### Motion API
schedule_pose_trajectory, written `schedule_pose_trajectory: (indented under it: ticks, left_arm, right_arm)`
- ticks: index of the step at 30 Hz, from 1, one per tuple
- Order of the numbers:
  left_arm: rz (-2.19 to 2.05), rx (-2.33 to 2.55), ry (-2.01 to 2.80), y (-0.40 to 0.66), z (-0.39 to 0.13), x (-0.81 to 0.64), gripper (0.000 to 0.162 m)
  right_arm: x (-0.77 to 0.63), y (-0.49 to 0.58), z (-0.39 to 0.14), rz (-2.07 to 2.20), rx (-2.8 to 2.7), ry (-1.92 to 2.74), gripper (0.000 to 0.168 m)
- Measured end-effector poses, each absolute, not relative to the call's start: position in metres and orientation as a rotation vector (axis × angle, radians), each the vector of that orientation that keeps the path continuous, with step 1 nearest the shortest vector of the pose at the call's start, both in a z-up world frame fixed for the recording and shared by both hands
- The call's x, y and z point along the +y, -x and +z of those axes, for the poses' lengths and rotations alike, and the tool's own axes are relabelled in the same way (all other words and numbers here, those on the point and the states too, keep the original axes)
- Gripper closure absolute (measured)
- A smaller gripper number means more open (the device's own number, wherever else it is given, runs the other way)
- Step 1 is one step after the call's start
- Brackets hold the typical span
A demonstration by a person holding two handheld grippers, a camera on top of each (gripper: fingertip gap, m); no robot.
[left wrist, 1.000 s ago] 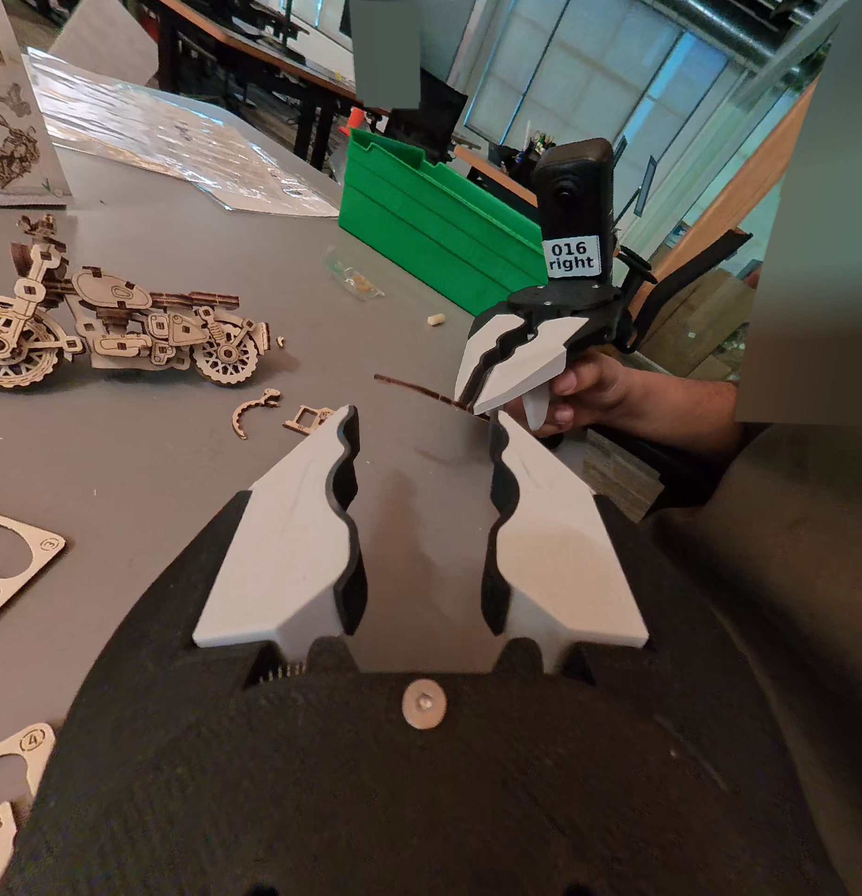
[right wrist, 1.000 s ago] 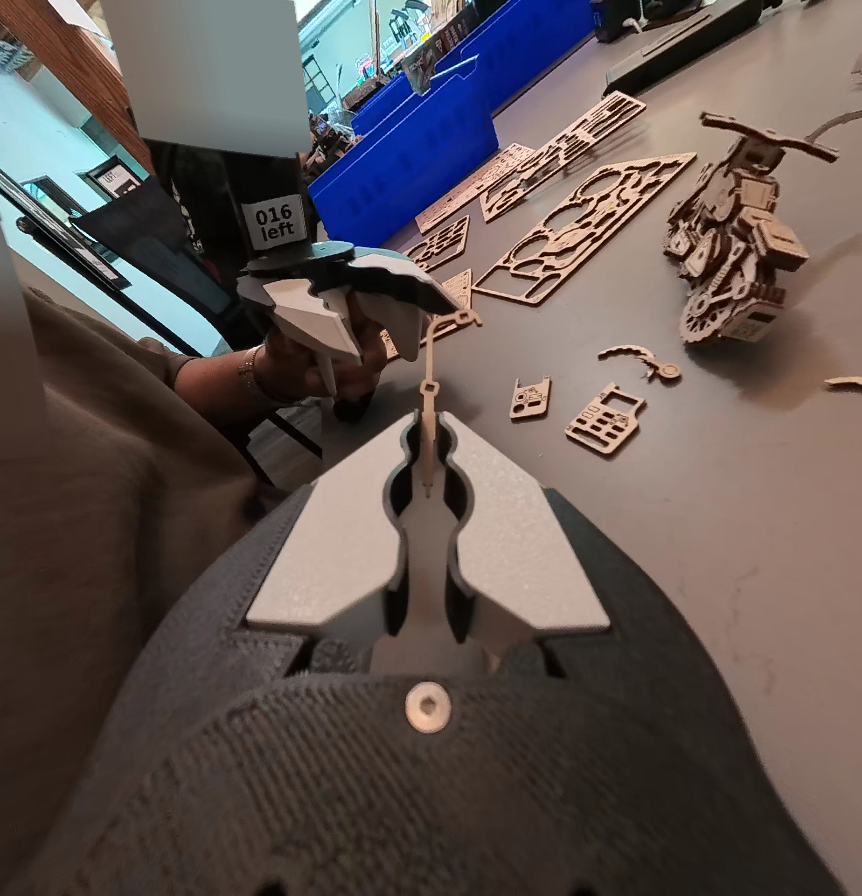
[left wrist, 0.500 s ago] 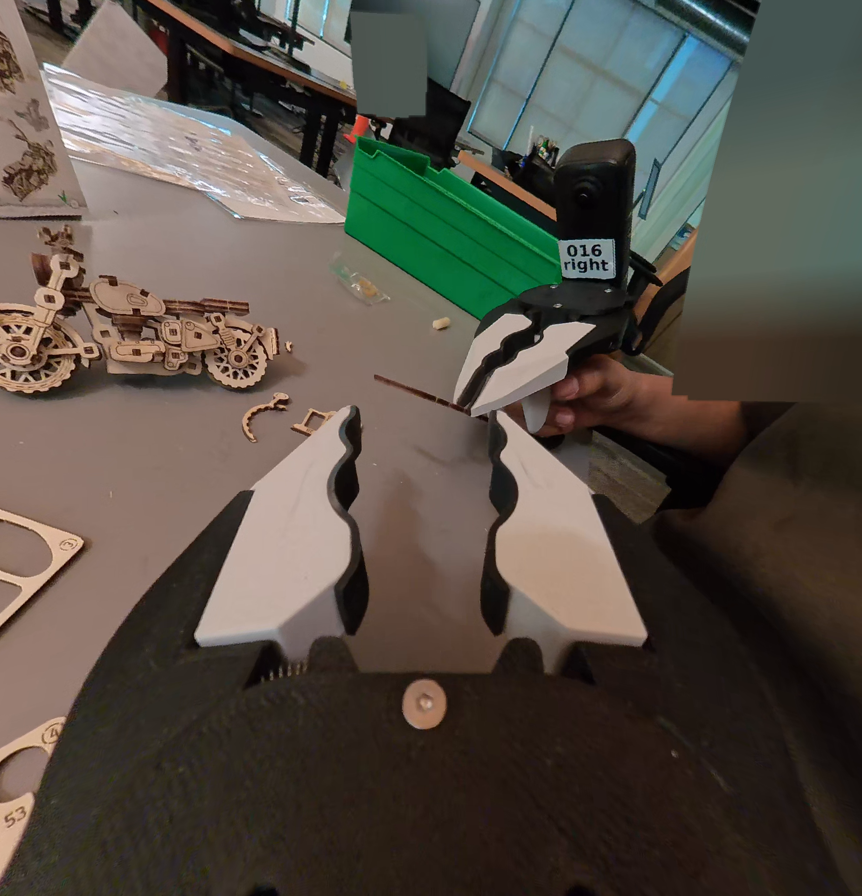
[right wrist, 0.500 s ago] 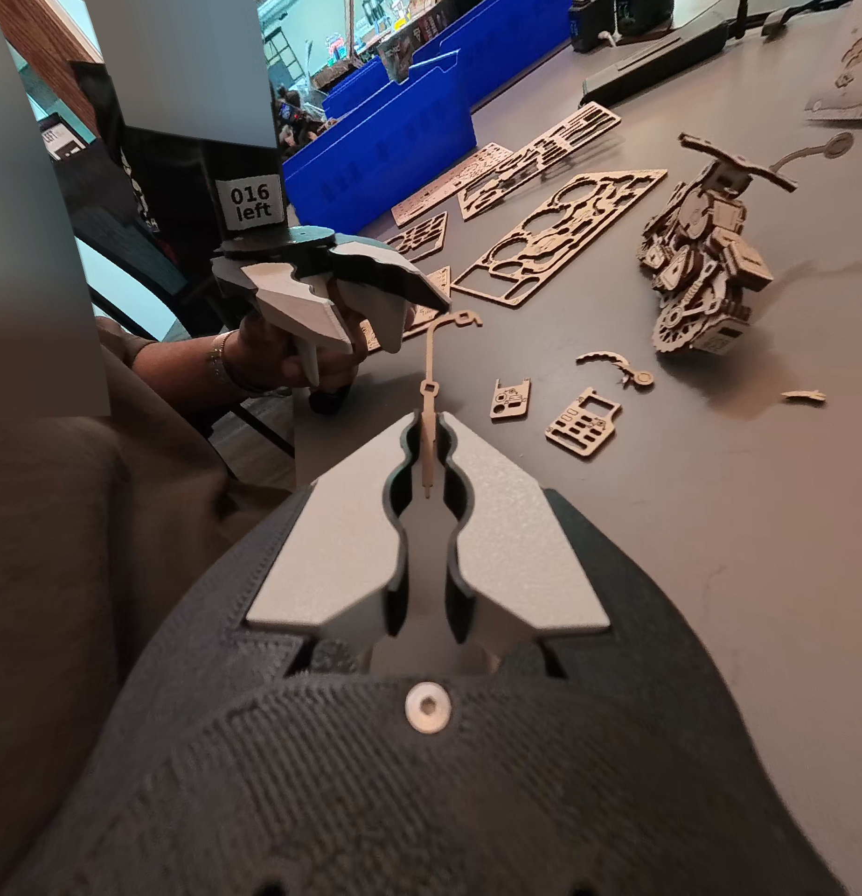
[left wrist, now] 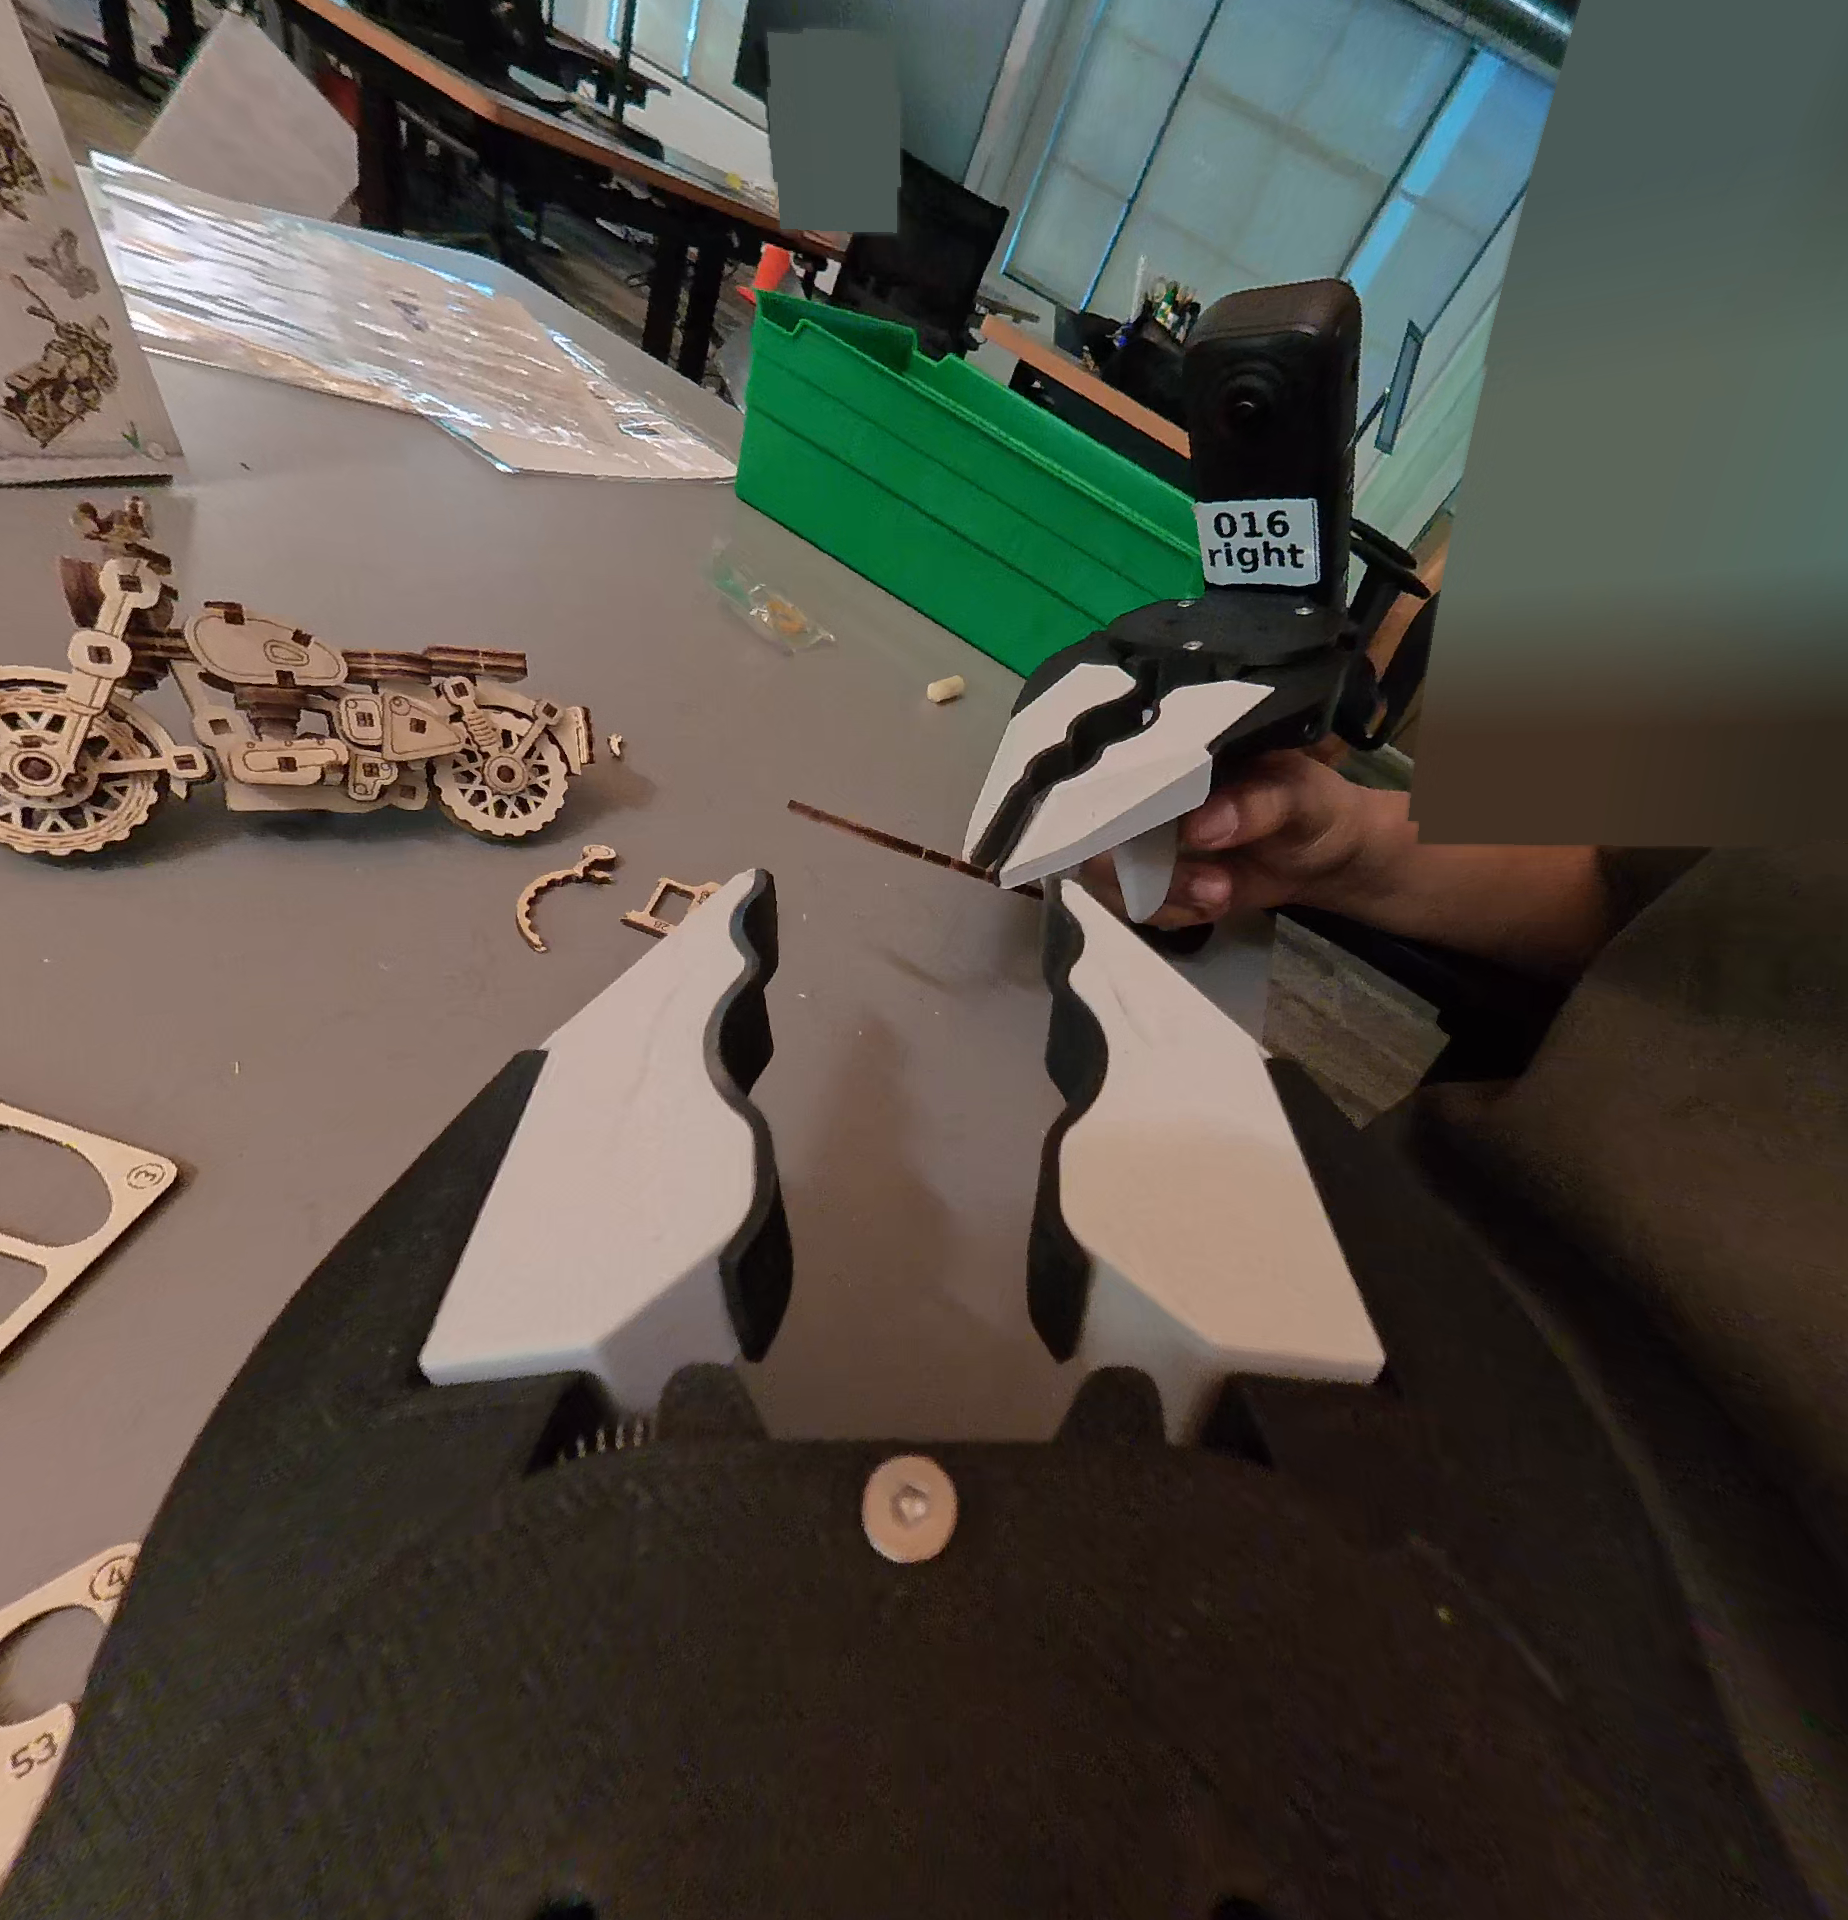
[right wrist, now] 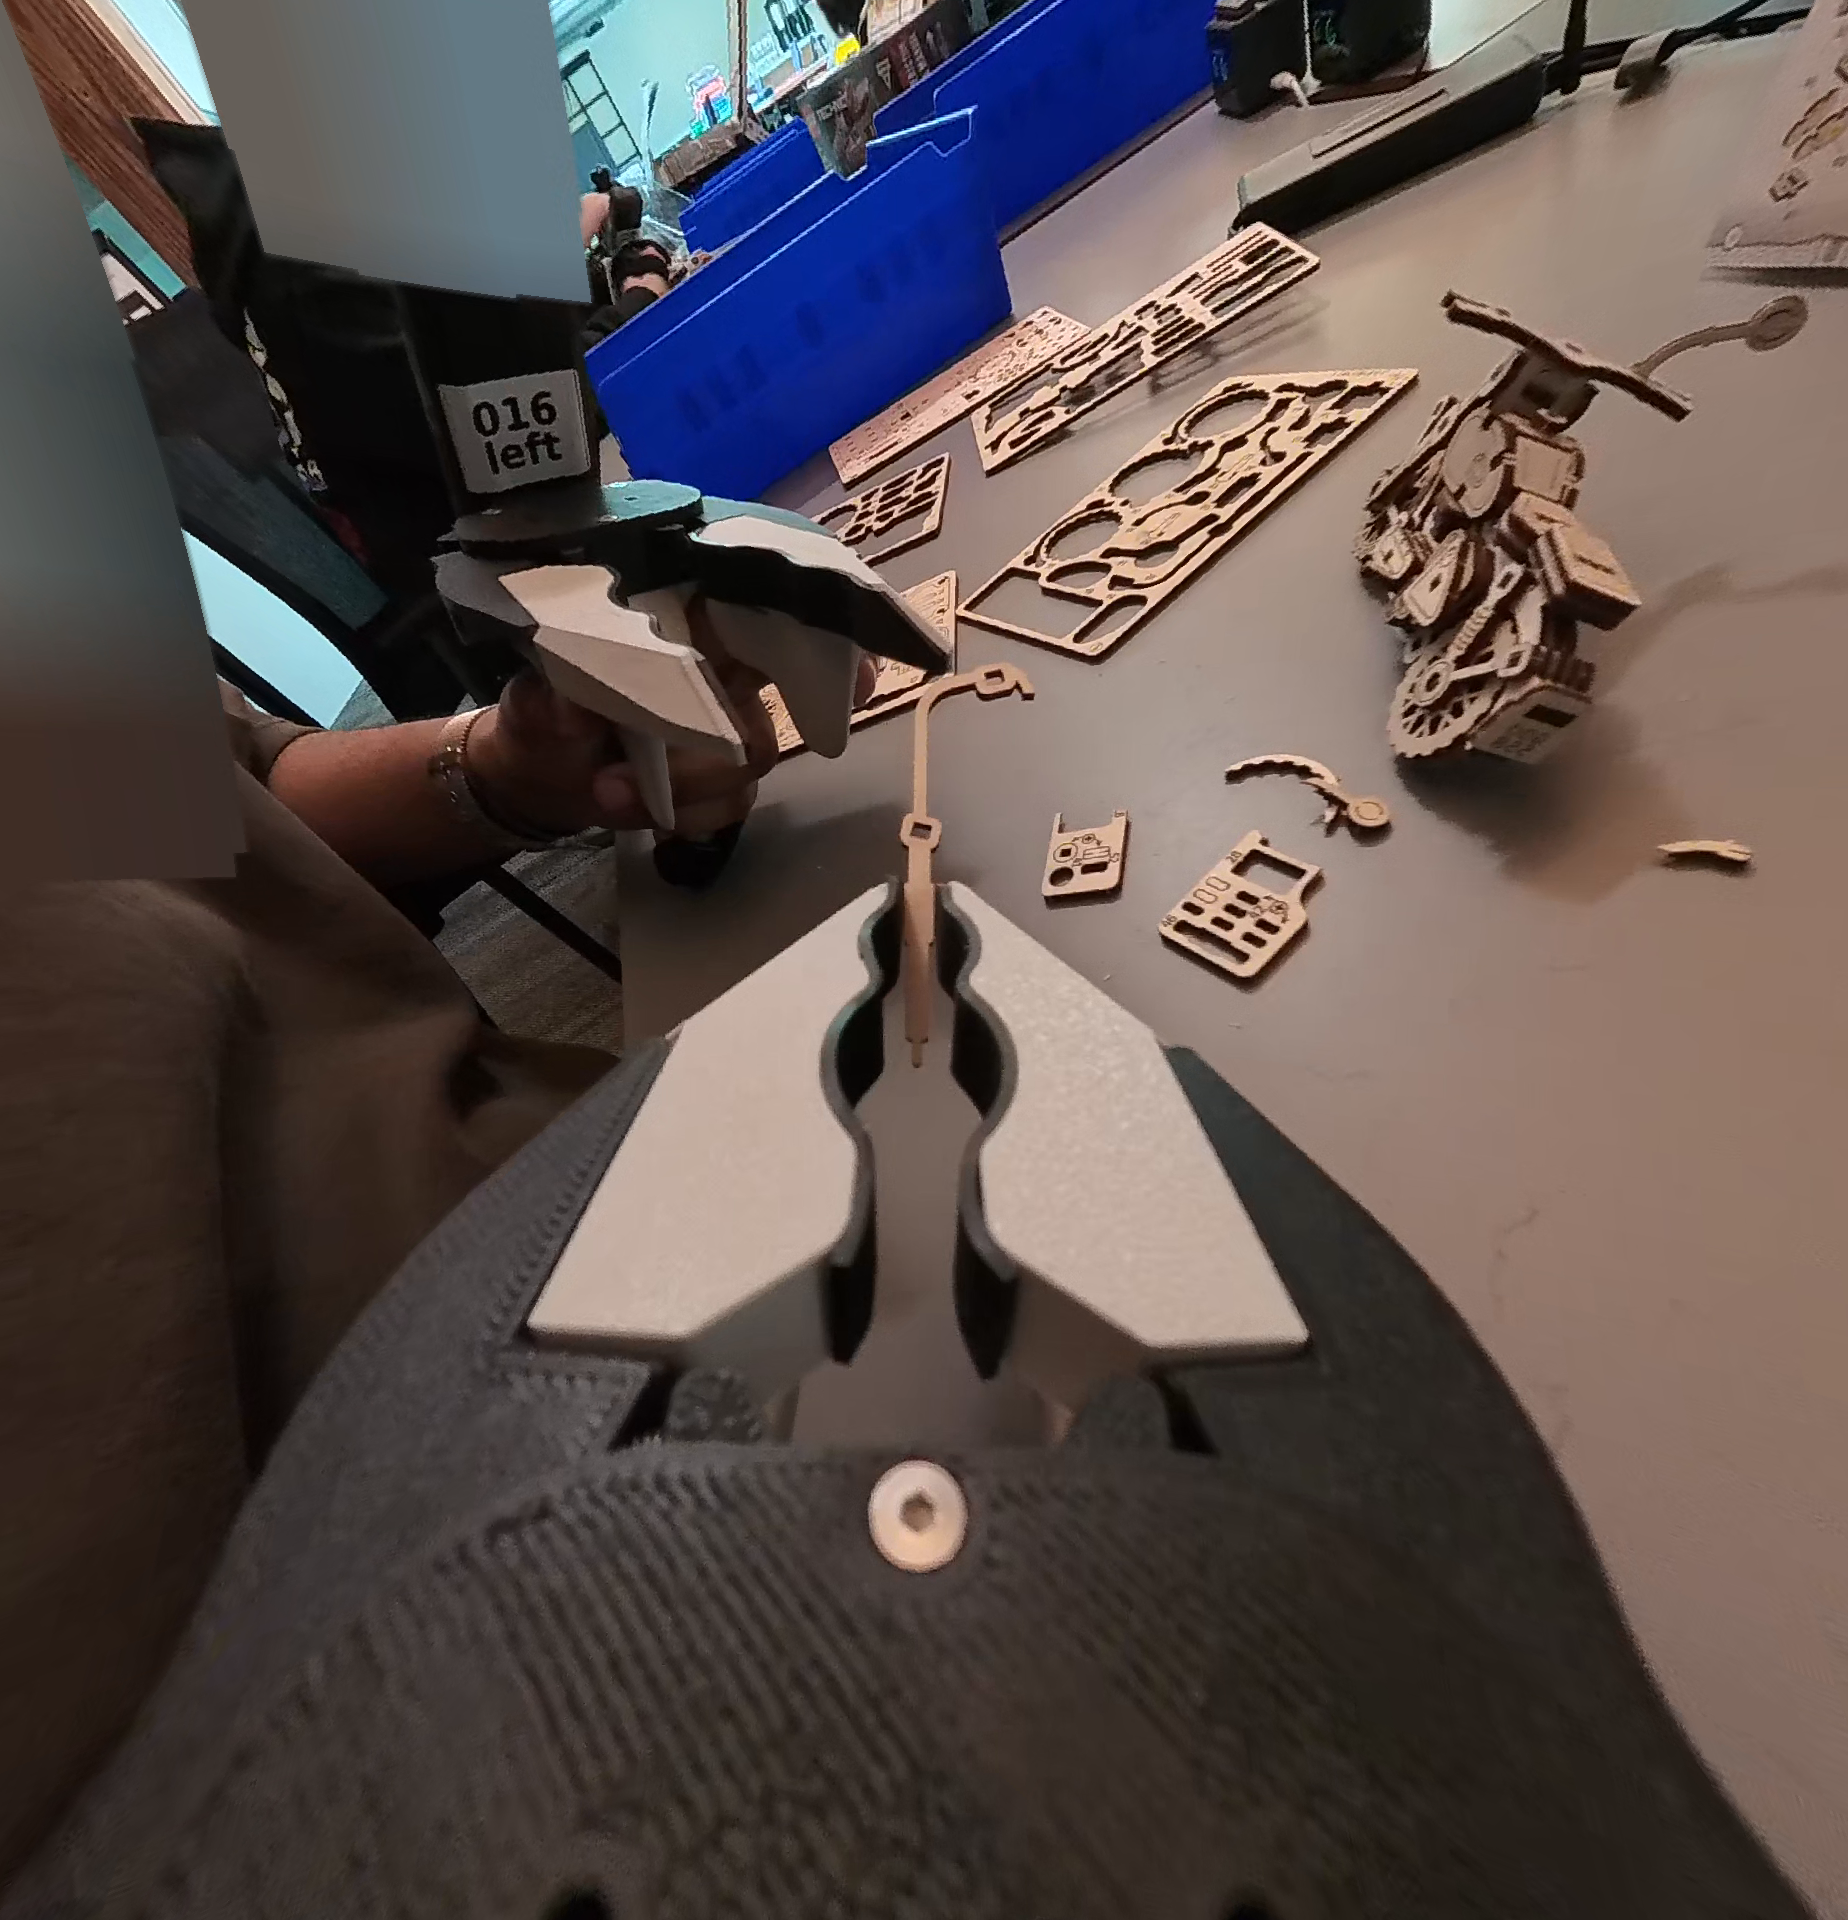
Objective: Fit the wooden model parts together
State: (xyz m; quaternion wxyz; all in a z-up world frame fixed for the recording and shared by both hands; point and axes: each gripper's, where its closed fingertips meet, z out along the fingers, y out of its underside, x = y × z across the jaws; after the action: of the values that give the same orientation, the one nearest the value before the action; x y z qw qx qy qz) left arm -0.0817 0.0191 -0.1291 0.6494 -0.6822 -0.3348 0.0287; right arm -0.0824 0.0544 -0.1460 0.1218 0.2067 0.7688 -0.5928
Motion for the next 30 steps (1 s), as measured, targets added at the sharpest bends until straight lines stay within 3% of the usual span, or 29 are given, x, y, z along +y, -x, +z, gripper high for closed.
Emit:
schedule_pose_trajectory:
  ticks: [30]
  left_arm:
    - [0.010,-0.790,1.533,0.0824,-0.1312,0.0188,0.113]
  right_arm:
    - [0.0547,0.0843,-0.1456,-1.743,2.258,-0.604,0.164]
